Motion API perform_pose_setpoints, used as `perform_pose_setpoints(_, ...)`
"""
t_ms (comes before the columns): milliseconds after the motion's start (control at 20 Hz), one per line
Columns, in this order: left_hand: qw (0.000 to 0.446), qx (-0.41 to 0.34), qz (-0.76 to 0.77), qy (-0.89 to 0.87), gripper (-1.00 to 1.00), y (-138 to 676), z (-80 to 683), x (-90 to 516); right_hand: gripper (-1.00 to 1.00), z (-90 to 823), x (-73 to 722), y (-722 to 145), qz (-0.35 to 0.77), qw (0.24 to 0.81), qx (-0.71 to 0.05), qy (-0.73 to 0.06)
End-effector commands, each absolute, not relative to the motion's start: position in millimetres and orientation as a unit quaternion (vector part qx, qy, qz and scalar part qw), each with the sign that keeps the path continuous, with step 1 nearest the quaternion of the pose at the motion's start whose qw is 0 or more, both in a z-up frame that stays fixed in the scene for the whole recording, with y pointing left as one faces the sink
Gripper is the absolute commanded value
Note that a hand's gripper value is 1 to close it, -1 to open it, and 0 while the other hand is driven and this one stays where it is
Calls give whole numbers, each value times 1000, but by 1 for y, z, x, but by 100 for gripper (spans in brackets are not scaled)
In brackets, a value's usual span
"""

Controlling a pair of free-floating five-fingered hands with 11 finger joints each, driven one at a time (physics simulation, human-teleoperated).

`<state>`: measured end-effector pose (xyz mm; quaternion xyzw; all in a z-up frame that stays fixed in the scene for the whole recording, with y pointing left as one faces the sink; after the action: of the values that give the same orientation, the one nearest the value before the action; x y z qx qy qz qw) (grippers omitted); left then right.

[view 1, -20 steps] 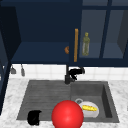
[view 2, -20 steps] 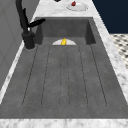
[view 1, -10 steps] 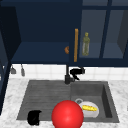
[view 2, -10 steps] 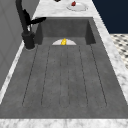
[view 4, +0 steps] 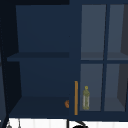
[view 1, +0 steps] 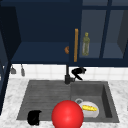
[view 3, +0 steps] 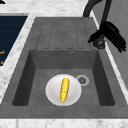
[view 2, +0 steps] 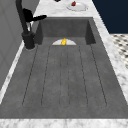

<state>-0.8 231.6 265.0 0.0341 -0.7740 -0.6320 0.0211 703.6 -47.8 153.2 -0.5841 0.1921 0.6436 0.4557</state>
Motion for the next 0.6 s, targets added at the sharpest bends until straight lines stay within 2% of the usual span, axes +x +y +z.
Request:
perform_pose_setpoints(0,21,34,-632,-774,0,232,265,-1,-100,149,704,-43,668,450,-575,143)
perform_pose_setpoints(200,21,34,-632,-774,0,232,265,-1,-100,149,702,-48,677,460,-565,107)
perform_pose_setpoints(550,21,34,-632,-774,0,232,265,-1,-100,150,702,-50,672,466,-568,87)
